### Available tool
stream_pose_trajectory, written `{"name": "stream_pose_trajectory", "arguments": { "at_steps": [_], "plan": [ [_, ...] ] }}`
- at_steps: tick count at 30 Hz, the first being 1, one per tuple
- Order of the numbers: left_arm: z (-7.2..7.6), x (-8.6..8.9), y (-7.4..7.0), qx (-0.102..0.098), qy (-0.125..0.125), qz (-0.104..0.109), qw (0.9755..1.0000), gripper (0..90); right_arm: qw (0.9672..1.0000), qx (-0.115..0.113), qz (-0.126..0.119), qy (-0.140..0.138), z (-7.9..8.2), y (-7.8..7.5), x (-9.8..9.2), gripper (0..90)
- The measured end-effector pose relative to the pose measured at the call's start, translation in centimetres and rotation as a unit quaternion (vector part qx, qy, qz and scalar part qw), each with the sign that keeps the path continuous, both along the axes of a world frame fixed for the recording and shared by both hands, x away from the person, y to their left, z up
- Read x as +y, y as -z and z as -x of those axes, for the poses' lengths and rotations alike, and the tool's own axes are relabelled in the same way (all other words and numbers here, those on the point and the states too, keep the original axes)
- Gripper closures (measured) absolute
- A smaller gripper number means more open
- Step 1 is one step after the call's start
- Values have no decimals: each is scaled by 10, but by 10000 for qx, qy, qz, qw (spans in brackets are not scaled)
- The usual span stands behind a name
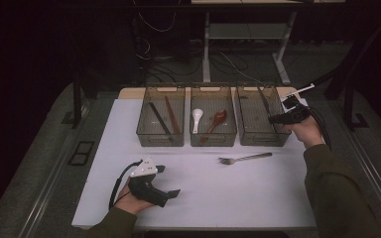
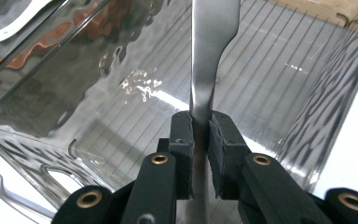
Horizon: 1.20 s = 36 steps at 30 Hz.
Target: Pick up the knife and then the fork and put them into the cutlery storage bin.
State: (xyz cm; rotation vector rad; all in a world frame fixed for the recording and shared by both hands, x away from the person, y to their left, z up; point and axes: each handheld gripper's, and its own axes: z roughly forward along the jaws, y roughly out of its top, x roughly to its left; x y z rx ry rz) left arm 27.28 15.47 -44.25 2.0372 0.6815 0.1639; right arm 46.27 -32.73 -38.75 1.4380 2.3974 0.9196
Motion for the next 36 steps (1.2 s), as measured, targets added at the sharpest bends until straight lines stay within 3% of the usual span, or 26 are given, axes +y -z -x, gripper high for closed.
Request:
{"name": "stream_pose_trajectory", "arguments": {
  "at_steps": [7,9,17,21,27,36],
  "plan": [
    [0,0,0,3,12,3,10000,0,9997,149,177,-120,-1,3,8,787],
    [0,0,0,4,18,1,10000,0,9996,94,242,-142,-1,2,10,767],
    [0,0,0,11,25,2,10000,0,9999,-92,-101,-53,6,-8,4,581],
    [0,-1,1,23,31,-1,10000,0,9990,-331,-272,-122,16,-19,0,566],
    [1,-2,1,21,41,-15,10000,0,9965,-586,-501,-321,37,-32,1,621],
    [0,-2,1,28,37,-18,10000,0,9927,-723,-618,-741,70,-33,8,821]
  ]
}}
